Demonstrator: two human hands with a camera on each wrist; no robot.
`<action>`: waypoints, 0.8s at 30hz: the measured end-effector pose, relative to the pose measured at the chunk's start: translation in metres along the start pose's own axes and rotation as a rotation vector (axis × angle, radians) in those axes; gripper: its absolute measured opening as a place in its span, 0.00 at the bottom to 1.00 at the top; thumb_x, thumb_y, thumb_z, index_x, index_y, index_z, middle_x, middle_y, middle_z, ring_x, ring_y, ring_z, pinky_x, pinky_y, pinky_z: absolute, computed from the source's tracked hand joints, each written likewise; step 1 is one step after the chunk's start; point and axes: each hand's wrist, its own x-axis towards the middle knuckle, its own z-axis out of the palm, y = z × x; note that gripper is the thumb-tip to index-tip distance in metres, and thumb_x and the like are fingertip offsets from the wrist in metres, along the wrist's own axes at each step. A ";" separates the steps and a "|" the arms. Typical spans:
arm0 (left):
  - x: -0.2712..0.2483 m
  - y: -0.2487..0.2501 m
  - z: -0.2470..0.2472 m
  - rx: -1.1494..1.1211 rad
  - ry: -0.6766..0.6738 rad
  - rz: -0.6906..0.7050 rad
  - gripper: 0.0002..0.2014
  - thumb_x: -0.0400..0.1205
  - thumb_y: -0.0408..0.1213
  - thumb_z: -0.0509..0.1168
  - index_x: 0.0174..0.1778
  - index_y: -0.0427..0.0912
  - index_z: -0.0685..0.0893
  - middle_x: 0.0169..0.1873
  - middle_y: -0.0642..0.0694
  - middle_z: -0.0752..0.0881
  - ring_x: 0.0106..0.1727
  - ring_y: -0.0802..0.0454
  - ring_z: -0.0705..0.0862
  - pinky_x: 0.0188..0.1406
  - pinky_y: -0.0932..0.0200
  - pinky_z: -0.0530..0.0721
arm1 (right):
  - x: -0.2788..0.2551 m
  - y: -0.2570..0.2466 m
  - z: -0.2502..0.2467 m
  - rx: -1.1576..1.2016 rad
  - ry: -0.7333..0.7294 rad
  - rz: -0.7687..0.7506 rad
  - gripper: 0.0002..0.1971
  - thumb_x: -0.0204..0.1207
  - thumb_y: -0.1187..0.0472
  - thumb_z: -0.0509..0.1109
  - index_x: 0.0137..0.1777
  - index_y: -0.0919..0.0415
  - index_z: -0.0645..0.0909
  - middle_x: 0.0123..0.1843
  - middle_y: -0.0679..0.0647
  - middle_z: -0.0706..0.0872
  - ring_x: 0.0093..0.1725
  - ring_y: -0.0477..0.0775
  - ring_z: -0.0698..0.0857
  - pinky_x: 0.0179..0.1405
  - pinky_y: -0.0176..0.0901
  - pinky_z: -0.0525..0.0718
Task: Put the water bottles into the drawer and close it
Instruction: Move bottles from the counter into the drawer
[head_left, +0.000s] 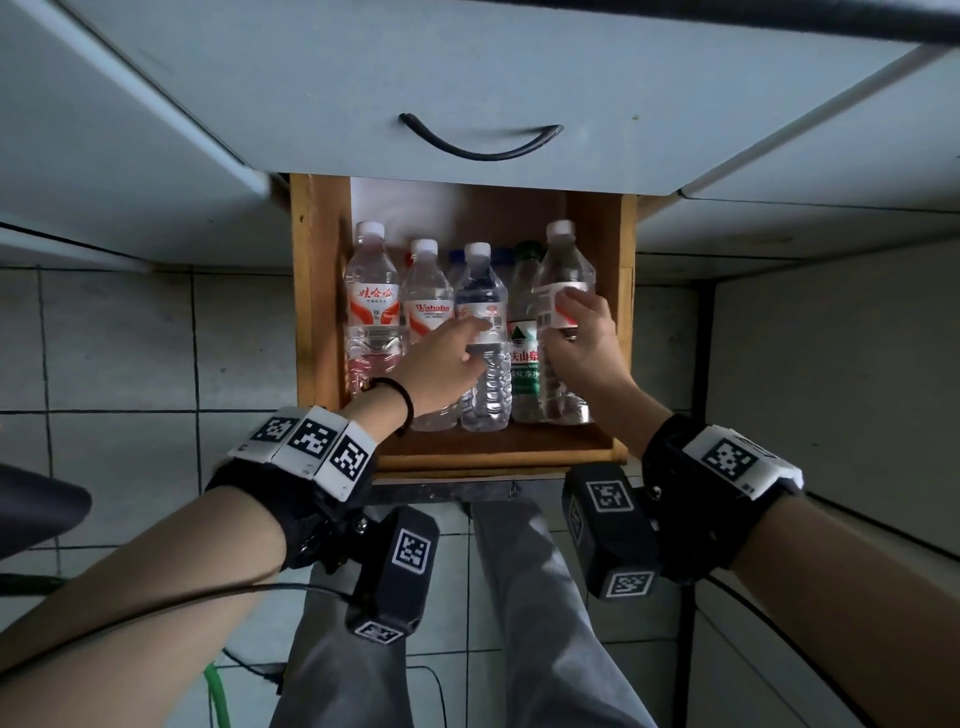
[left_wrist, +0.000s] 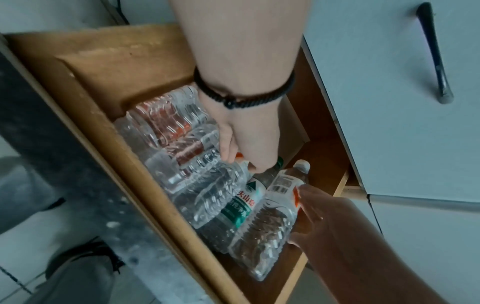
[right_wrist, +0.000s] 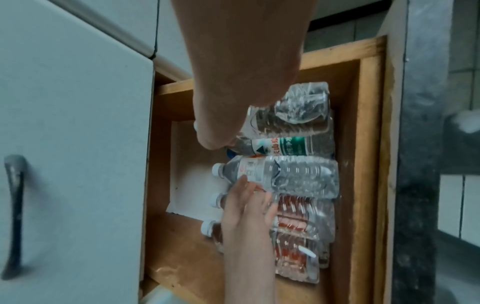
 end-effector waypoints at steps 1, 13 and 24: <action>0.002 0.006 0.001 -0.062 -0.020 -0.012 0.23 0.86 0.36 0.56 0.79 0.41 0.66 0.76 0.43 0.72 0.71 0.46 0.77 0.62 0.57 0.76 | -0.002 -0.002 -0.001 -0.028 -0.020 -0.032 0.27 0.79 0.63 0.63 0.79 0.57 0.67 0.80 0.49 0.60 0.79 0.56 0.63 0.76 0.60 0.72; 0.031 0.041 0.018 -0.575 -0.111 -0.150 0.26 0.83 0.47 0.58 0.79 0.50 0.65 0.72 0.47 0.77 0.68 0.47 0.78 0.69 0.47 0.77 | -0.015 0.003 -0.011 -0.017 0.033 -0.027 0.27 0.76 0.60 0.64 0.76 0.55 0.66 0.71 0.57 0.76 0.68 0.56 0.76 0.66 0.56 0.80; 0.088 0.081 0.008 -0.429 0.081 -0.156 0.38 0.82 0.53 0.61 0.84 0.50 0.49 0.82 0.45 0.62 0.80 0.45 0.65 0.74 0.51 0.67 | -0.026 -0.003 -0.043 0.169 -0.194 0.030 0.32 0.66 0.56 0.60 0.74 0.51 0.70 0.66 0.53 0.81 0.65 0.56 0.81 0.66 0.62 0.81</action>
